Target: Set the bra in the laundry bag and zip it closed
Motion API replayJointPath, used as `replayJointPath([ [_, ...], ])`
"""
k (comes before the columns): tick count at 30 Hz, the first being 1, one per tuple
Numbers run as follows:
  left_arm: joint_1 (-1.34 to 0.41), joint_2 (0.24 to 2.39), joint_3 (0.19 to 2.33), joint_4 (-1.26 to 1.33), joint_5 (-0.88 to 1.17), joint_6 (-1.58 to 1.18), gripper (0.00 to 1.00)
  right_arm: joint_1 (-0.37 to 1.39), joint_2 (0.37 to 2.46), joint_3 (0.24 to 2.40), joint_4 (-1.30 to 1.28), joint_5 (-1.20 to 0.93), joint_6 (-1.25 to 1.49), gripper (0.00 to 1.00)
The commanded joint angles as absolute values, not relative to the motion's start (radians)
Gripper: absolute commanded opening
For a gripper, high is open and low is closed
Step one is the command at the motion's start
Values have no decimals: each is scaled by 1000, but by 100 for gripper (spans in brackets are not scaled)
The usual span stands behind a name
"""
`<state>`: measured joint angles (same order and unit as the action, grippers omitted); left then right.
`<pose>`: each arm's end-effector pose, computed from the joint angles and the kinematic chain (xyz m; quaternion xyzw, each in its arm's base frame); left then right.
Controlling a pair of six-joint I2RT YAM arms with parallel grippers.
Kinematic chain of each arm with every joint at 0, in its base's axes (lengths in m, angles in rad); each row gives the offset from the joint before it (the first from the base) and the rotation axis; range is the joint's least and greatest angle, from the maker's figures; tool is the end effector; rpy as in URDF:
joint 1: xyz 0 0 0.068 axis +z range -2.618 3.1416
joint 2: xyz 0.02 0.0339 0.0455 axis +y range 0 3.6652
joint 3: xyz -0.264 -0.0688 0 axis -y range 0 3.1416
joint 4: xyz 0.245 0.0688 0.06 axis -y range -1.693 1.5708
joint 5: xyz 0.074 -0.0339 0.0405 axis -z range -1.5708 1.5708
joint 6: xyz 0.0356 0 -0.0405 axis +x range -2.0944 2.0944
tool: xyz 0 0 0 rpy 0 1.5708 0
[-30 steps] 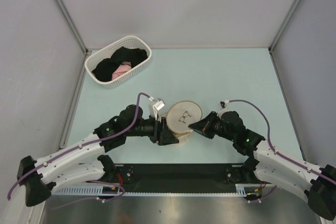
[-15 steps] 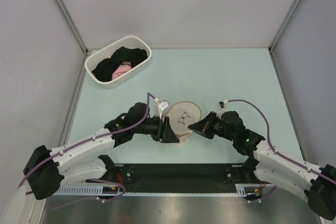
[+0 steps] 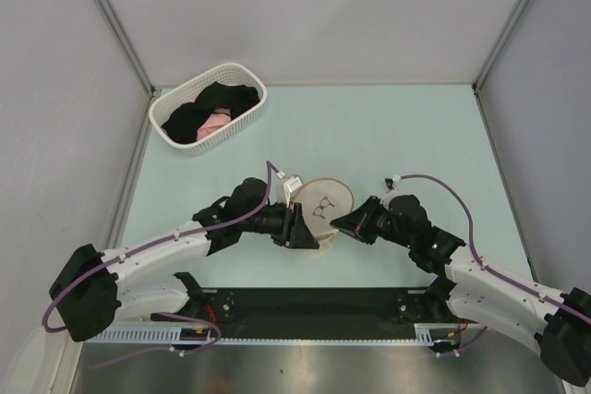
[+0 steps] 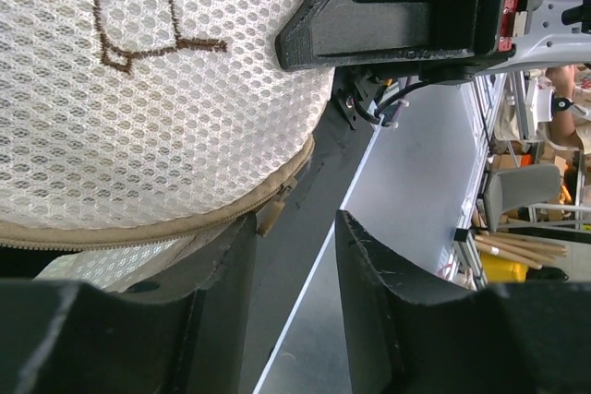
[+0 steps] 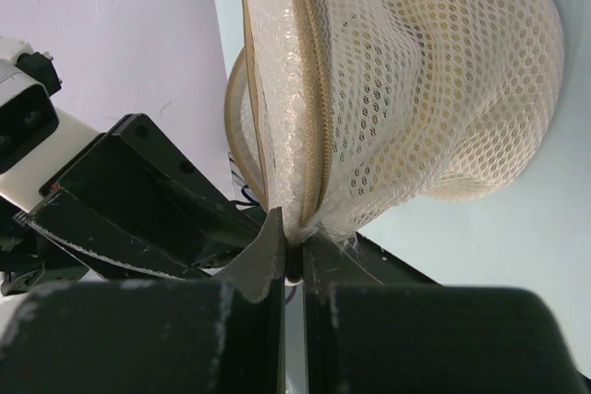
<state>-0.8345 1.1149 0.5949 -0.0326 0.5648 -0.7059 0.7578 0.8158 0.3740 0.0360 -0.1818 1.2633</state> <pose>0.1435 -0.1868 0.2262 0.1894 0.8281 -0.5006 0.1666 0.1309 0.1328 0.2122 0.1596 0.8177 0.5044 0.2269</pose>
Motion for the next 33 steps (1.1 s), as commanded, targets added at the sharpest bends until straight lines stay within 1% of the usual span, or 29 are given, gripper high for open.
replayJointPath([
  [1, -828, 1120, 637, 17, 598, -692, 41, 756, 824, 388, 98, -201, 1259, 0],
  [4, -830, 1130, 640, 29, 612, -693, 37, 755, 825, 388, 106, -202, 1262, 0],
  [10, -834, 1144, 640, 26, 618, -689, 35, 756, 827, 385, 109, -206, 1269, 0],
  [18, -851, 1157, 653, 8, 560, -681, 30, 756, 831, 377, 136, -215, 1287, 0],
  [20, -862, 1166, 667, -41, 539, -672, 27, 756, 831, 376, 138, -216, 1292, 0],
  [24, -877, 1189, 693, -95, 468, -666, 17, 756, 828, 371, 147, -219, 1304, 0],
  [26, -879, 1189, 698, -121, 411, -672, 15, 758, 825, 370, 146, -224, 1305, 0],
  [29, -879, 1183, 706, -162, 339, -669, 9, 758, 809, 368, 130, -221, 1309, 0],
  [30, -879, 1180, 707, -175, 324, -666, 5, 756, 802, 367, 127, -219, 1312, 0],
  [32, -881, 1171, 710, -212, 273, -655, 0, 756, 796, 364, 123, -218, 1313, 0],
  [33, -881, 1163, 710, -222, 261, -652, 0, 756, 789, 362, 120, -218, 1313, 0],
])
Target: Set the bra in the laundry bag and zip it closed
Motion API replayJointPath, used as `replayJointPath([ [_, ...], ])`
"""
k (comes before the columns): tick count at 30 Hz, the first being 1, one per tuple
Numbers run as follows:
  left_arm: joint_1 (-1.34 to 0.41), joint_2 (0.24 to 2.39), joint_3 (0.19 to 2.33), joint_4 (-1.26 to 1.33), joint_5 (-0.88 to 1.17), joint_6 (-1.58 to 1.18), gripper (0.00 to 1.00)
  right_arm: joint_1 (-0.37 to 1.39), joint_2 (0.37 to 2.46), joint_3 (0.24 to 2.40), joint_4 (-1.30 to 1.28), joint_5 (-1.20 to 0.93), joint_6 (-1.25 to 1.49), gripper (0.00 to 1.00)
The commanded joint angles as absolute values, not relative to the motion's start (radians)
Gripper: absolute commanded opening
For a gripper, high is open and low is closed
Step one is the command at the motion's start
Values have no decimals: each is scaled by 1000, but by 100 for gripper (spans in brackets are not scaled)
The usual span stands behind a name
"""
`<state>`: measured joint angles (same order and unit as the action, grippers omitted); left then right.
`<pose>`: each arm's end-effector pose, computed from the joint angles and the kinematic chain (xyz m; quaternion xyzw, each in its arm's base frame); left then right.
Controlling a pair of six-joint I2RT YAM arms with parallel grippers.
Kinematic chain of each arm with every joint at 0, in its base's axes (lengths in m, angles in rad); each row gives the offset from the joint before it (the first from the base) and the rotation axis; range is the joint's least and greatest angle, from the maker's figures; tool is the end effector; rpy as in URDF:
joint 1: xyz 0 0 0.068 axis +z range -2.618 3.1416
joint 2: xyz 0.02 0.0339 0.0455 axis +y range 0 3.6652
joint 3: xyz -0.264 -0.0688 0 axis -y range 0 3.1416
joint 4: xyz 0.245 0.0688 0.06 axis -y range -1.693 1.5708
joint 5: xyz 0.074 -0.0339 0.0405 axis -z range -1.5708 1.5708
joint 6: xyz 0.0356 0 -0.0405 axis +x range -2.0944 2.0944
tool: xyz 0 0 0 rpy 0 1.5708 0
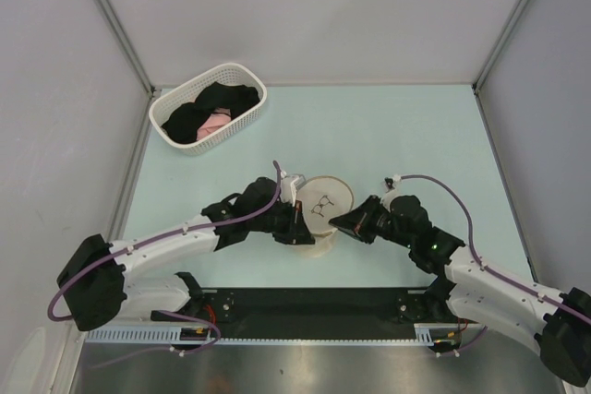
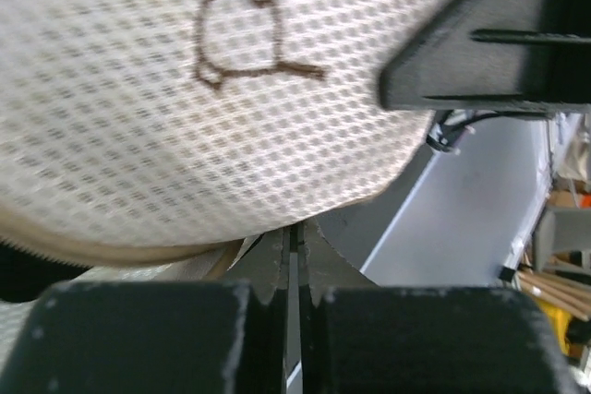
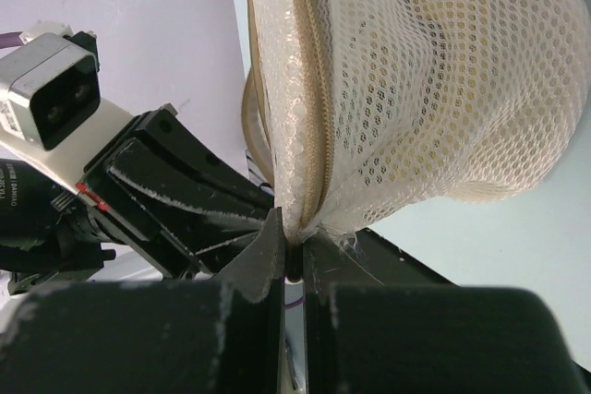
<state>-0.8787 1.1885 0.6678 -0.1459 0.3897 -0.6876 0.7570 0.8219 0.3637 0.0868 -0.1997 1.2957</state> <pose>0.1478 -0.1995 0.2225 0.1684 0.8704 -0.4258 0.1809 0.1318 0.1342 0.2128 0.1643 0.8067 0.5230 0.2205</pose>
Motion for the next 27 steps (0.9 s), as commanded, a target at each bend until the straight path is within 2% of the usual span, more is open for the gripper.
replayJointPath([
  [1, -881, 1157, 709, -241, 246, -646, 0, 756, 785, 362, 117, -221, 1312, 0],
  [8, -877, 1085, 674, -383, 85, -597, 0, 691, 770, 359, 75, -282, 1275, 0],
  [11, -848, 1011, 612, -396, 97, -603, 0, 629, 765, 364, 45, -334, 1234, 0],
  [16, -830, 910, 546, -367, 187, -607, 0, 532, 807, 383, 6, -432, 1134, 0],
  [19, -830, 879, 506, -256, 352, -614, 0, 500, 865, 442, -53, -498, 1008, 0],
  [22, -842, 891, 497, -141, 472, -641, 0, 500, 969, 555, -130, -512, 862, 0],
  [27, -905, 957, 503, -5, 486, -702, 0, 499, 1184, 774, -228, -497, 700, 0],
])
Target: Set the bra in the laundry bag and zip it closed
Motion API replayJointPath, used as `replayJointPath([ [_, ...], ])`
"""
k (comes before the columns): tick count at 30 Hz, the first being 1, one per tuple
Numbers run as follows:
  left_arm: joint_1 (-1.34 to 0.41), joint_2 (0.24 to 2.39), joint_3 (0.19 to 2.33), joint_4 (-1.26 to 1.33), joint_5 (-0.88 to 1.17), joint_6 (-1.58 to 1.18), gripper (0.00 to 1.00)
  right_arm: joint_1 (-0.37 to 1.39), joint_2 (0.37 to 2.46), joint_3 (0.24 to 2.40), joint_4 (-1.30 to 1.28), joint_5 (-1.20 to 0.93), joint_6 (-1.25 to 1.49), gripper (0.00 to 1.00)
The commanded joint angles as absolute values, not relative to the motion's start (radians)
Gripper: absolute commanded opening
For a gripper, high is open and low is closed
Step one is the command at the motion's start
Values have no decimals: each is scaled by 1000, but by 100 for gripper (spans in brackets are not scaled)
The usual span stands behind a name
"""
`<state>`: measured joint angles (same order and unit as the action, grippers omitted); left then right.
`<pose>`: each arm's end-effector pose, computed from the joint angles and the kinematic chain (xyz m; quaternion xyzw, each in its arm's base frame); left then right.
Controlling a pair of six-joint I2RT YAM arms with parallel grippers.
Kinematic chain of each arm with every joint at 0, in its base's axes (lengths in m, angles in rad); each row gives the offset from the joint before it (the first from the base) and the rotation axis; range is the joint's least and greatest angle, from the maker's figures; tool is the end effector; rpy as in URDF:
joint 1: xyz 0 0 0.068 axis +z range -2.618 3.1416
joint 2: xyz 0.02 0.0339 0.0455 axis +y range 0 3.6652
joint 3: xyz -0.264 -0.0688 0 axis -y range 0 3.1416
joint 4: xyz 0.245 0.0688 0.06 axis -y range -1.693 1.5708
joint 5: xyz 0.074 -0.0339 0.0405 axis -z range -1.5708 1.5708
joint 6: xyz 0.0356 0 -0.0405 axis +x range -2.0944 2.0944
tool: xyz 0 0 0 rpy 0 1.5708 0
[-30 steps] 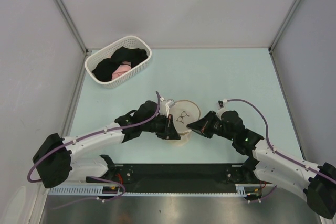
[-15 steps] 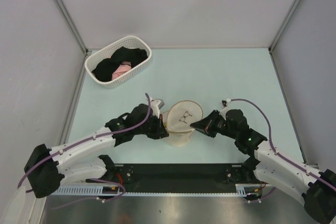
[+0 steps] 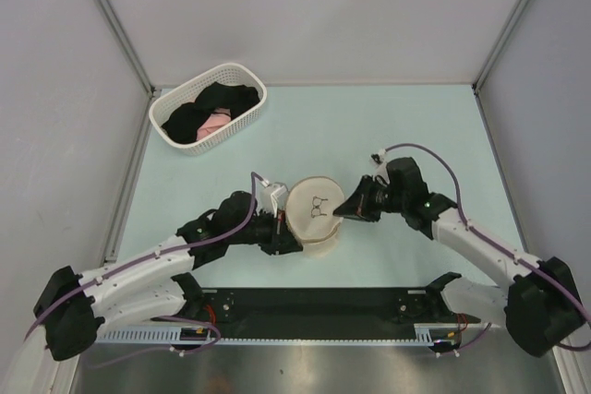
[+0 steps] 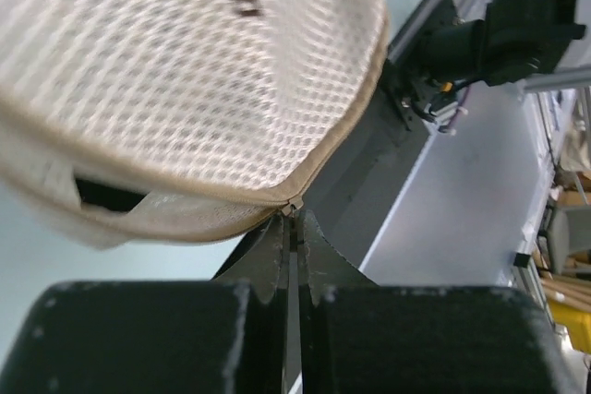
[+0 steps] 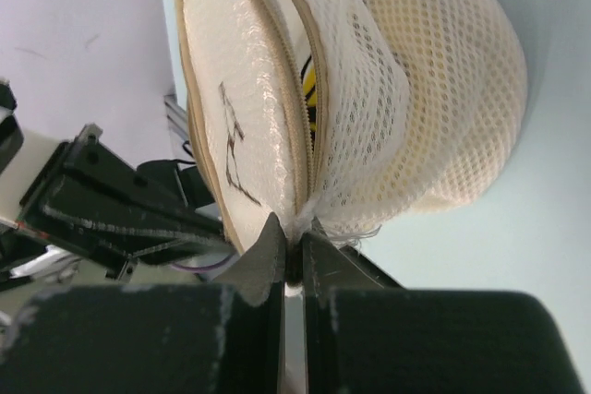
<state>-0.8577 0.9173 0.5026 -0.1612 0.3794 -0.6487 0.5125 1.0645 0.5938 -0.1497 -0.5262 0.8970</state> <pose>0.1194 -0.1582 0.2210 0.1795 0.8489 -0.4414 0.2285 0.1854 0.1248 0.2258 0.0473 0.8655 0.4624 0.1867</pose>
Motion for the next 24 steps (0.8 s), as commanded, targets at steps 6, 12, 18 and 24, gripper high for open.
replayJointPath([
  [6, -933, 1028, 499, 150, 436, -805, 0, 499, 1345, 945, -418, -336, 552, 25],
  [12, -934, 1066, 508, 256, 419, -851, 0, 497, 1275, 925, -497, -190, 548, 71],
  [18, -948, 1114, 514, 308, 448, -877, 0, 506, 1033, 777, -543, -114, 652, 95],
  [24, -994, 1149, 511, 334, 426, -900, 0, 596, 750, 570, -392, -176, 924, 90],
])
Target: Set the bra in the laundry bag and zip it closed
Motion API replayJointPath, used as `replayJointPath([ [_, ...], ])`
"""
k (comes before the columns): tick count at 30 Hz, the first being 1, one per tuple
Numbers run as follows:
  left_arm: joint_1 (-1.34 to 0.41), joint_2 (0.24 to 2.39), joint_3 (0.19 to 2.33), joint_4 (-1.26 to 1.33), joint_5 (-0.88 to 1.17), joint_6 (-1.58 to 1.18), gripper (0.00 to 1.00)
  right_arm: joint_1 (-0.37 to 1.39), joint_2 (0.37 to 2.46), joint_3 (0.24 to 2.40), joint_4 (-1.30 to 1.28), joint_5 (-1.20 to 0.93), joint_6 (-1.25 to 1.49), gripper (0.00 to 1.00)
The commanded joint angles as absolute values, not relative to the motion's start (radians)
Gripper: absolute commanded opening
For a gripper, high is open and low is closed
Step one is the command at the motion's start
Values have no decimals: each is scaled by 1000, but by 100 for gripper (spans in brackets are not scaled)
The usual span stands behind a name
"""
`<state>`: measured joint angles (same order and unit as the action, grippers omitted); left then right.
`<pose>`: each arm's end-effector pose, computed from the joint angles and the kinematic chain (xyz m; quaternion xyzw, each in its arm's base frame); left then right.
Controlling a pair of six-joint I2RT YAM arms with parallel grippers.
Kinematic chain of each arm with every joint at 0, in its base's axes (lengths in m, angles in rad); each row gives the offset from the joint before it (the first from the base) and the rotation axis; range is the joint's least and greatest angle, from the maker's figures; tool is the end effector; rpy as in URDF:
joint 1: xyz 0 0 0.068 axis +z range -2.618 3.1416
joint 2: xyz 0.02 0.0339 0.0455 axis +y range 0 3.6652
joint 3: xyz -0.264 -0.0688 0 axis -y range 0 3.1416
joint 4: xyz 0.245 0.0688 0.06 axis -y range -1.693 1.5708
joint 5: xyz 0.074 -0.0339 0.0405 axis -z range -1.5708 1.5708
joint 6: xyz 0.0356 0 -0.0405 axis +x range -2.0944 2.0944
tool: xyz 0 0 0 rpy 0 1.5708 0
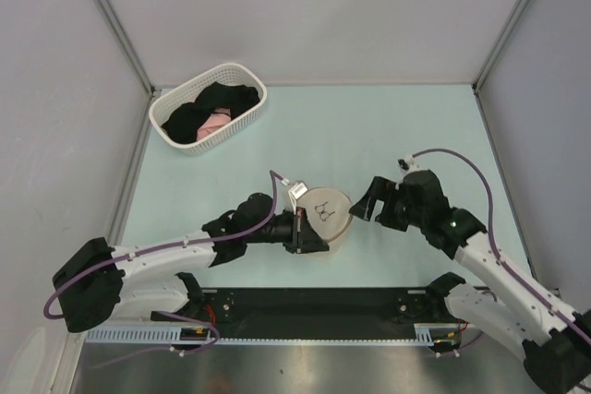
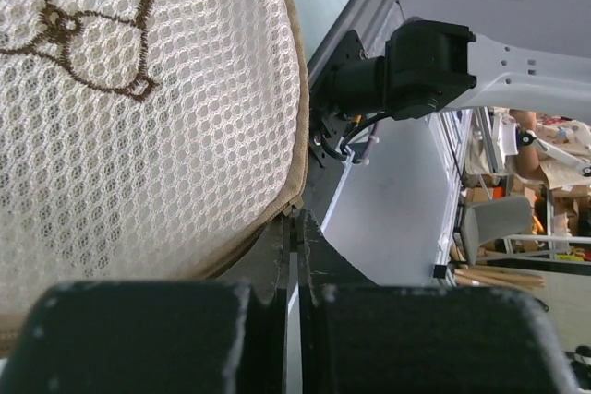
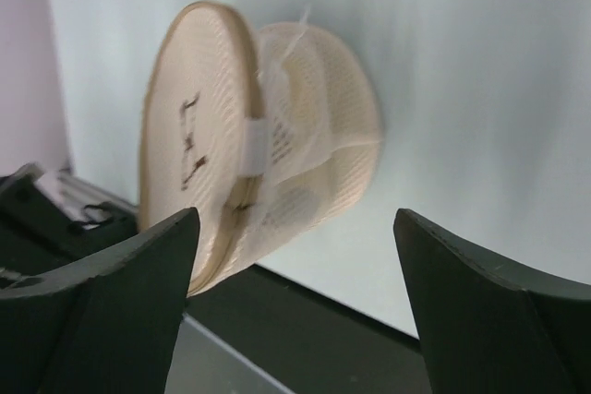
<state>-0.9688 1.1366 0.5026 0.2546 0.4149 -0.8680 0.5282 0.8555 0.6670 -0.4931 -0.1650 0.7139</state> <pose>0.1246 -0.2067 0.2167 0.1562 0.8032 -0.5398 0.1979 0.1555 0.0975 0.2571 0.0481 0.8991 0.3099 0.3053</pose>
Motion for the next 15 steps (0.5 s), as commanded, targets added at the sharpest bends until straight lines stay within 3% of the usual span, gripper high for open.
replayJointPath([
  [1, -999, 1154, 511, 337, 426, -900, 0, 619, 730, 548, -359, -173, 955, 88],
  [7, -1015, 1189, 531, 344, 423, -902, 0, 738, 750, 492, -190, -129, 1057, 69],
  [9, -1015, 1196, 534, 344, 422, -905, 0, 762, 781, 495, -169, -130, 1066, 67],
  [13, -1017, 1200, 537, 333, 417, -904, 0, 778, 828, 485, -134, -137, 1080, 42],
  [15, -1017, 1198, 540, 316, 397, -896, 0, 778, 827, 482, -138, -130, 1080, 36],
])
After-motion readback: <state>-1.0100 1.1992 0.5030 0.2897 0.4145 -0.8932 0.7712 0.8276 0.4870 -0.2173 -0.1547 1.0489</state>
